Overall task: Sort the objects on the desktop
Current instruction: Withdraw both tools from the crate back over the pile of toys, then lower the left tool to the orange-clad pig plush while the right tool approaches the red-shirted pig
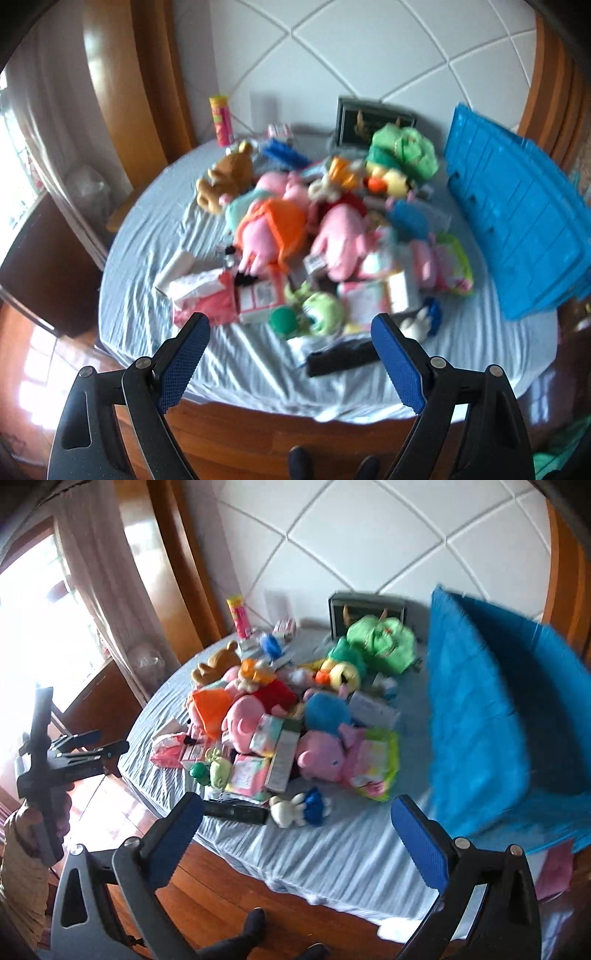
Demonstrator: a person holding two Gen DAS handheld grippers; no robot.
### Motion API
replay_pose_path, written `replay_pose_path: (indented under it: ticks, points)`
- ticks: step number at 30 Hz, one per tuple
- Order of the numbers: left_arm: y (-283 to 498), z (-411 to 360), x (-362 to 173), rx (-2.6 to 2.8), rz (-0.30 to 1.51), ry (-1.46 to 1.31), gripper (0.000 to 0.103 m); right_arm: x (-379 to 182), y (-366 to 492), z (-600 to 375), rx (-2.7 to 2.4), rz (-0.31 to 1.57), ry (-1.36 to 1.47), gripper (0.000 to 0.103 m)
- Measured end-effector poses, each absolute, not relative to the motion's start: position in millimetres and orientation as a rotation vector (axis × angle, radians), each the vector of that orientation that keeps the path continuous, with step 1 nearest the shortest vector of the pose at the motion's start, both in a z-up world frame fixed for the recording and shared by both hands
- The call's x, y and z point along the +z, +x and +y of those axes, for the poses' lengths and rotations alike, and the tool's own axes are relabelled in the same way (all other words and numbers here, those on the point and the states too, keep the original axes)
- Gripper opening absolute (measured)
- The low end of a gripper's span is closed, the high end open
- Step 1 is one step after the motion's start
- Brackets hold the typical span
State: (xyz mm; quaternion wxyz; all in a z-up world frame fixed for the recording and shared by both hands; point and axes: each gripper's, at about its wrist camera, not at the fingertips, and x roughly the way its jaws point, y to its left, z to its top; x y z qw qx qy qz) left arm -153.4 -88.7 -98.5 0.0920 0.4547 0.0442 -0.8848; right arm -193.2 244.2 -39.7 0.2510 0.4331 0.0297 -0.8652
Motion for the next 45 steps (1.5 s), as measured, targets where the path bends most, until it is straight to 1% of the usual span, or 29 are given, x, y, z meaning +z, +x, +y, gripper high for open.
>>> replay_pose_path:
  ticks: [5,8,12,14,19,24,28,31,36,37,40,45]
  points:
    - [-163,-151,-140,-2.589,0.197,1.426,0.09,-100,-203,204,-2.355,-0.014,1.347,0.103]
    - [-167,-190,-159,-2.537,0.237,1.433,0.09,-126,-204,199,-2.358,-0.067,1.413,0.103]
    - [-170,-221,-182,-2.477,0.286,1.45,0.09,-160,-208,192,-2.358,-0.103,1.493,0.103]
    - [-171,-222,-196,-2.47,0.294,1.47,0.09,-173,-212,193,-2.372,-0.105,1.515,0.103]
    - [-180,-182,-228,-2.507,0.212,1.549,0.09,-212,-224,196,-2.368,-0.105,1.59,0.103]
    - [-199,-116,-259,-2.605,0.114,1.649,0.09,-243,-233,206,-2.339,-0.144,1.64,0.103]
    - [-214,-59,-282,-2.703,-0.026,1.753,0.09,-261,-238,219,-2.348,-0.18,1.688,0.103]
    - [-223,-31,-297,-2.745,-0.122,1.824,0.09,-267,-237,226,-2.338,-0.208,1.714,0.103]
    - [-231,-3,-321,-2.783,-0.266,1.946,0.089,-277,-224,241,-2.401,-0.277,1.763,0.103]
    - [-231,-3,-322,-2.787,-0.273,1.95,0.089,-279,-221,243,-2.41,-0.302,1.773,0.103]
    - [-233,-2,-325,-2.8,-0.292,1.962,0.082,-285,-212,245,-2.424,-0.352,1.809,0.103]
    - [-235,-1,-329,-2.82,-0.325,1.981,0.081,-285,-197,242,-2.453,-0.391,1.82,0.103]
